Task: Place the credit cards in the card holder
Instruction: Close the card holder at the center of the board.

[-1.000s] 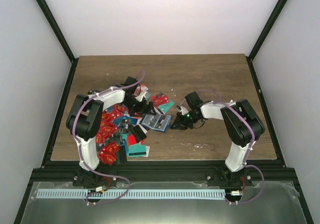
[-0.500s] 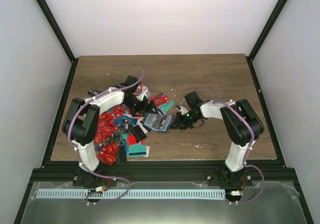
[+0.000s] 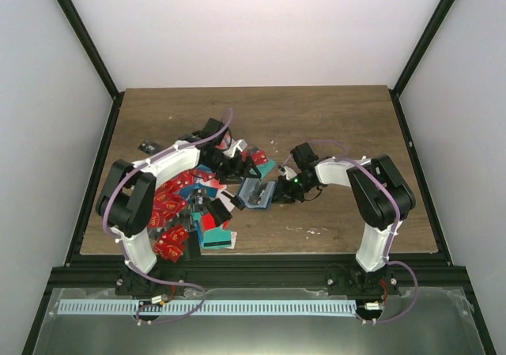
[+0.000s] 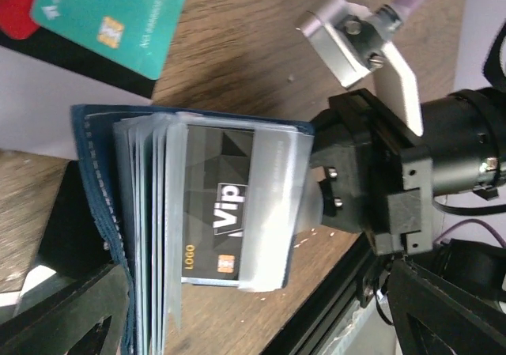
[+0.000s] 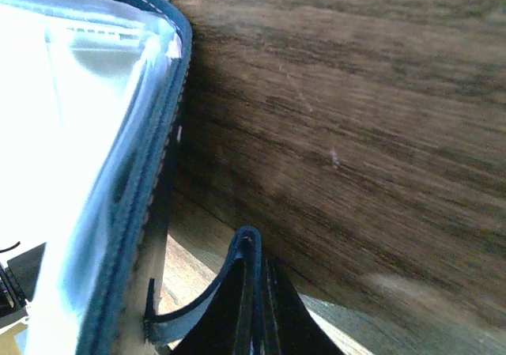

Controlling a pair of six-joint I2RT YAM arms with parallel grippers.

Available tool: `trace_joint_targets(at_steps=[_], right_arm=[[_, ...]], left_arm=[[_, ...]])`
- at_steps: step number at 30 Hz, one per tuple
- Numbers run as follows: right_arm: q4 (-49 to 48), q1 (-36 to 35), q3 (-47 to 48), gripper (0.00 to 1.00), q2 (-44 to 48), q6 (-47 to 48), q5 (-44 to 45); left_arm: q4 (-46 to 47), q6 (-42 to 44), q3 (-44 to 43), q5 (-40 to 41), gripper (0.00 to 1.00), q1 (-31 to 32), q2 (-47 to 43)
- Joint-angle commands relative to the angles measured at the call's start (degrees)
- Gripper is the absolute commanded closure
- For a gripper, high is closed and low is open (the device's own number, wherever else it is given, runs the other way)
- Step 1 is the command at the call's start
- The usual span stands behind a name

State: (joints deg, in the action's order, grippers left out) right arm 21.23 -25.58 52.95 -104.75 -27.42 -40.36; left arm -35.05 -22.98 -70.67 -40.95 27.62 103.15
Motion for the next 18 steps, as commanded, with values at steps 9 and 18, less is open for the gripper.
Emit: trace_joint_targets(at_steps=[9,18], right_arm=[[2.5,0.3,2.1,0.99,-4.0,1.0,8.3],[3.9,0.9,1.8,0.99,-2.3,1.9,9.7]], left_arm=[[10.4,-5.6,1.6,-5.5,0.09,5.3,1.5],[16.3,-8.3,2.9,-4.9,0.13,7.9,6.2]])
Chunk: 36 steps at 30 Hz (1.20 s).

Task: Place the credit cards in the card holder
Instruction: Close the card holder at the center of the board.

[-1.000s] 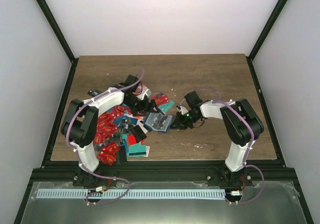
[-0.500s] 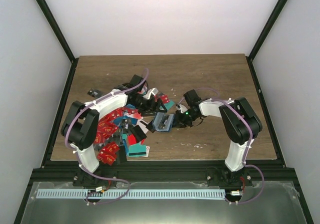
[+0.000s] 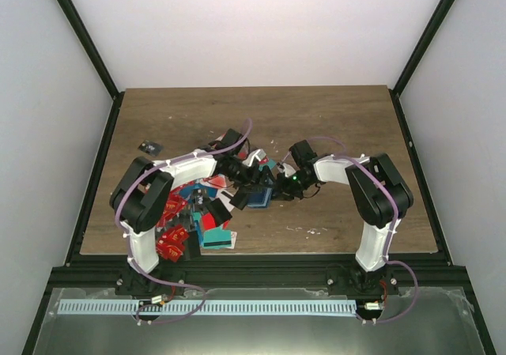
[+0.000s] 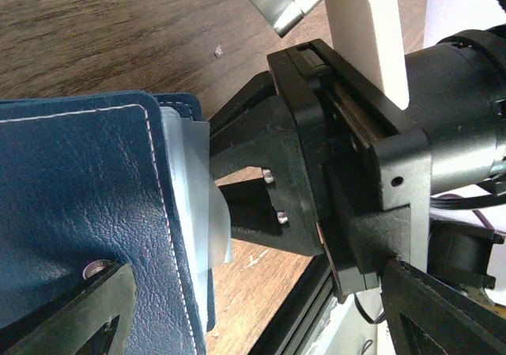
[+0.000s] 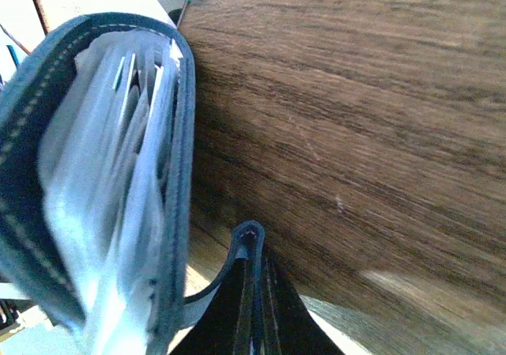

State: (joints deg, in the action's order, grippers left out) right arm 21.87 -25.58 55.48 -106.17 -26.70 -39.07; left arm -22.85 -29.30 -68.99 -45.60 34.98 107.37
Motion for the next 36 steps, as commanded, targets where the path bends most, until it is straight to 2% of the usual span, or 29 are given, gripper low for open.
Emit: trace_joint_targets(at_steps=[1,7,16,27,36], right_arm=[[3.5,1.0,-0.9,0.99,-0.5,1.3,8.8],[6.3,2.0,-0.9,0.99,1.4,3.0,12.0],[12.2,2.3,0.6,0.99,4.9,4.8,14.6],[12.3,2.3,2.8,0.99,5.2,4.9,9.6],[11.3,2.3,2.5,0.99,3.1,5.3,9.9]], left_arm=[[4.8,-2.4,1.2,-0.1,0.14,0.7,2.1],[5.6,-4.0,1.0,3.0,0.18,1.4,3.2],[-0.6,-3.2,-2.3,11.3,0.22,1.9,5.9],[-3.0,-5.5,-7.2,9.5,0.23,2.1,3.9],[-11.3,-4.2,-11.7,11.9,0.24,-0.5,-1.0]])
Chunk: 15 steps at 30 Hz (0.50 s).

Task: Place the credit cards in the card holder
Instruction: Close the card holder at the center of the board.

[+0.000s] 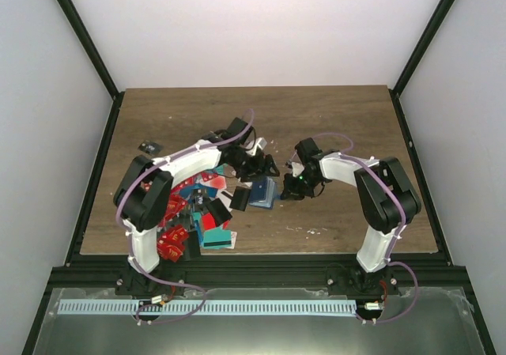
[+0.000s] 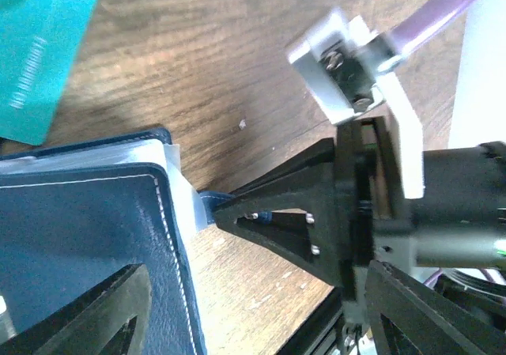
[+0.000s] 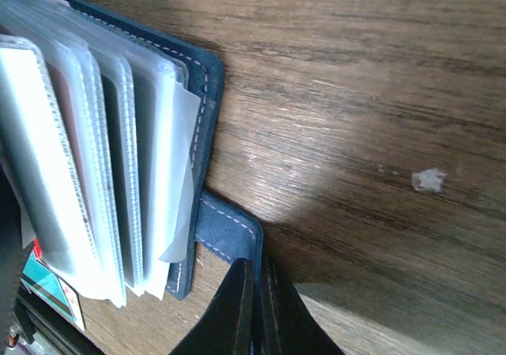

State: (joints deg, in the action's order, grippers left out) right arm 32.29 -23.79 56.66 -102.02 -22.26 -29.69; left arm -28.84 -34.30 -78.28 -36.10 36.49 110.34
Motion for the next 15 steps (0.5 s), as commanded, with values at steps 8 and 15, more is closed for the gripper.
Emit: trace_joint_targets(at_steps=[8,15], right_arm=[[0.4,0.5,1.4,0.99,-1.3,0.8,0.6],[0.8,0.5,2.5,0.99,-1.6,0.8,0.4]], left_arm=[[-11.6,6.7,0.9,9.0,0.52,-7.4,-7.1],[-11.1,8.1,4.2,10.0,0.79,-7.0,-4.1]])
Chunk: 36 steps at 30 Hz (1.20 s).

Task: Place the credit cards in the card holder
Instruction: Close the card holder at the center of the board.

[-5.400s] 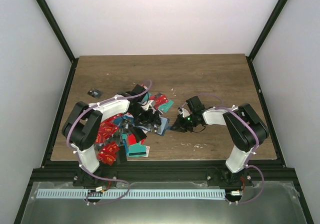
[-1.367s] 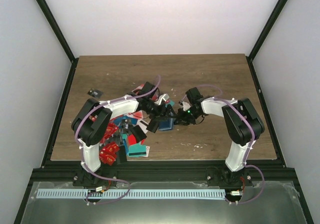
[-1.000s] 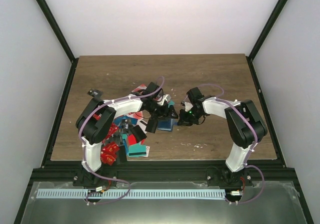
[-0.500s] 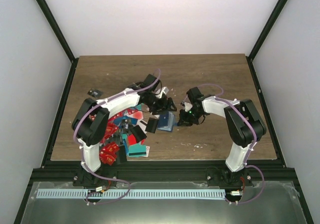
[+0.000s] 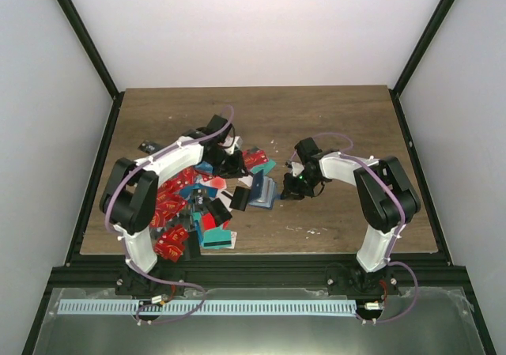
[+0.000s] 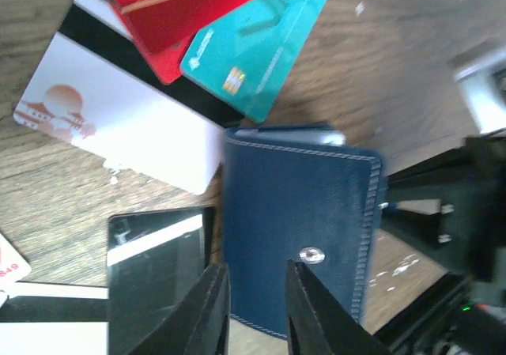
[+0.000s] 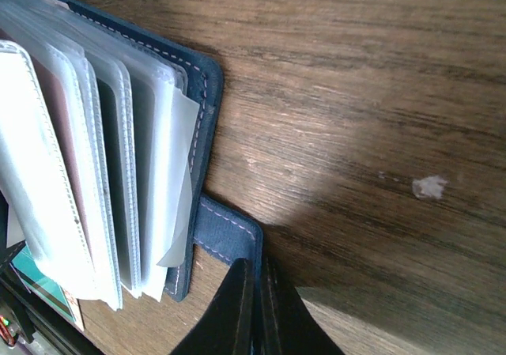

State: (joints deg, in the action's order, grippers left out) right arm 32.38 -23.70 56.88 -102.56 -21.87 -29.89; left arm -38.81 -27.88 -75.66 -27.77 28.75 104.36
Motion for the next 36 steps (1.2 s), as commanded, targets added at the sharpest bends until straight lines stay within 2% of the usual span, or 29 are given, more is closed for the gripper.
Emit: trace_joint_targets(at_steps=[1,5,12,25,36], right_arm=[[0.7,0.4,2.4,0.99,-1.1,0.4,0.6],[0.8,0.4,3.0,0.99,-1.4,0.3,0.0],[2.1,0.4,4.6,0.99,-1.3,0.2,-0.4],[4.8,0.3,8.4,0.99,-0.5,-0.4,-2.2],[6.7,0.4,12.5,0.95,-2.0,-1.2,-8.2]], left_arm=[[-1.0,1.7,1.8,1.9,0.8,1.0,2.3],[-0.7,2.2,1.7,1.8,0.82,2.6,4.4],[-0.6,1.6,-1.7,1.9,0.78,7.3,8.0],[-7.1,2.7,-9.3,9.9,0.77,10.7,14.6],[-11.8,4.7,-12.6,16.1,0.77,13.1,17.7]])
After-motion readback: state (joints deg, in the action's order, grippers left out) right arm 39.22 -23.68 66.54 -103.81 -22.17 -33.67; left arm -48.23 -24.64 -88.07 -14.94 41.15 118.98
